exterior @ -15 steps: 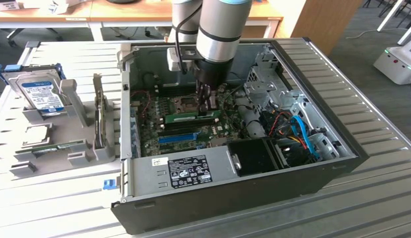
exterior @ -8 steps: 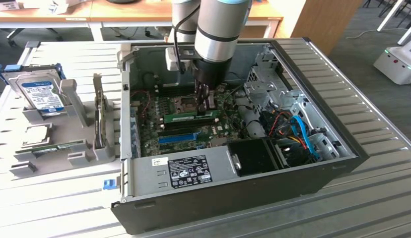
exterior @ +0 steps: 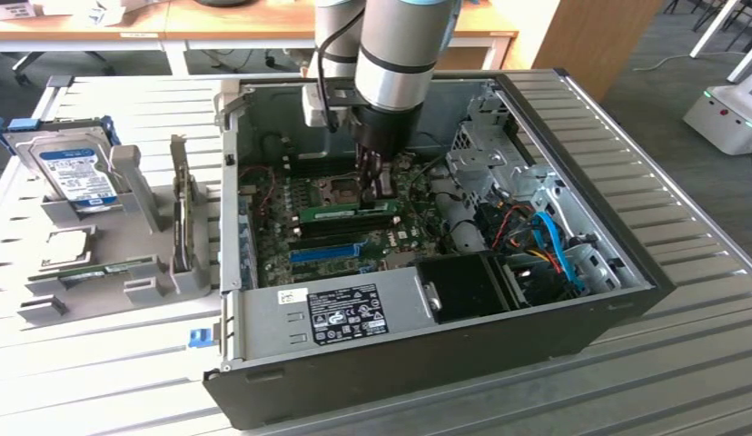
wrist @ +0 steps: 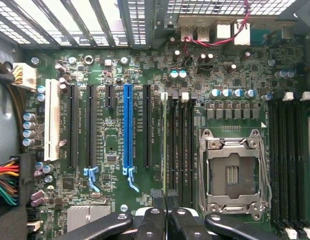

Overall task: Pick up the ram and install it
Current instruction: 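Insert the ram into the slot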

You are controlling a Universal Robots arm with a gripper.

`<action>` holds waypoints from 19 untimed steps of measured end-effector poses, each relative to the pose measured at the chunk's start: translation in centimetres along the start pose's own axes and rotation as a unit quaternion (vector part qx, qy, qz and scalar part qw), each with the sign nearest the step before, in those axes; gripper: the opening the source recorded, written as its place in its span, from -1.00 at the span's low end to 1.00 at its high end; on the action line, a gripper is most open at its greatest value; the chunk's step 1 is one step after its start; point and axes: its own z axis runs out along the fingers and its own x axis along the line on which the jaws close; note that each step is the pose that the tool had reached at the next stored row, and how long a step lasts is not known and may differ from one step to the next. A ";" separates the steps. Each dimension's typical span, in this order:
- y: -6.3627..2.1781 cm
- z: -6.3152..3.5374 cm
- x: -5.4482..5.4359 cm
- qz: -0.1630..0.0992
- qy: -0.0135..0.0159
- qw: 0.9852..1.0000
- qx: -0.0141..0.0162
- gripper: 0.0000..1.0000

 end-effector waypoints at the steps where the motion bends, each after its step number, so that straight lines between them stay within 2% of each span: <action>1: 0.00 0.01 -0.1 0.000 0.000 1.000 0.000 -0.76; 14: -0.25 -0.01 -0.1 0.000 0.000 1.000 0.000 -0.76; 19: -0.27 0.35 -0.1 0.000 0.000 1.000 0.000 -0.76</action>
